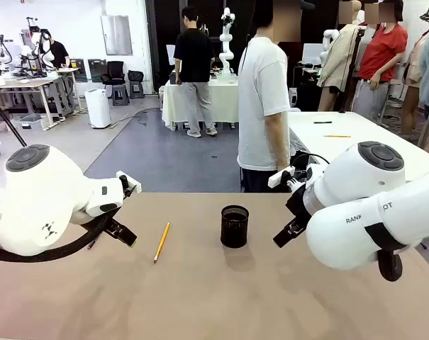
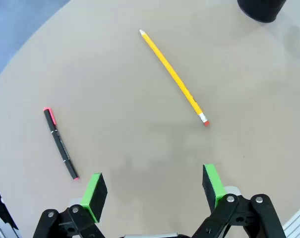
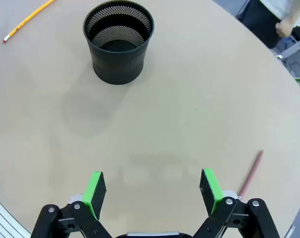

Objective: Place the pens into the pen holder.
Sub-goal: Pick up a writing instrument from the table and place it into the Pen holder.

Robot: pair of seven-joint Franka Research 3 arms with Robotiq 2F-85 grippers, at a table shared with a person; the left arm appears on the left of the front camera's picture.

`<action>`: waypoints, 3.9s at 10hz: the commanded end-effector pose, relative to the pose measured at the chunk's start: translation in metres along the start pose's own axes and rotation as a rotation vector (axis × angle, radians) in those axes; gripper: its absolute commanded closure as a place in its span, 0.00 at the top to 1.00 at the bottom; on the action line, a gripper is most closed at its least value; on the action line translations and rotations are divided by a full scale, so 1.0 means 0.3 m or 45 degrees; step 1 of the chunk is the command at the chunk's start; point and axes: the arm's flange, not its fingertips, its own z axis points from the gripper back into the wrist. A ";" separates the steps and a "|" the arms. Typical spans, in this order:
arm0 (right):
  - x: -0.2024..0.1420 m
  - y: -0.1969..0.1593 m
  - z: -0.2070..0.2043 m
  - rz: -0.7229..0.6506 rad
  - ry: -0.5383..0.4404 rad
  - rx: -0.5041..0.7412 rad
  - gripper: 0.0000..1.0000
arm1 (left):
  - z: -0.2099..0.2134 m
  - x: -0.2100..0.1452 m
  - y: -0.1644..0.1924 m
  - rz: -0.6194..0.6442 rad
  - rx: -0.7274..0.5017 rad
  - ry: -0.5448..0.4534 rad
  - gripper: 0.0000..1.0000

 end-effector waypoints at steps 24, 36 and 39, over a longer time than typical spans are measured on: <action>0.000 0.000 0.000 0.001 0.000 0.000 1.00 | 0.000 0.000 0.000 0.000 0.000 0.000 1.00; 0.109 -0.268 0.373 0.386 -0.127 0.498 1.00 | 0.288 0.159 0.287 -0.353 -0.515 -0.421 1.00; 0.072 -0.346 0.423 0.387 -0.252 0.500 1.00 | 0.327 0.160 0.299 -0.359 -0.481 -0.469 1.00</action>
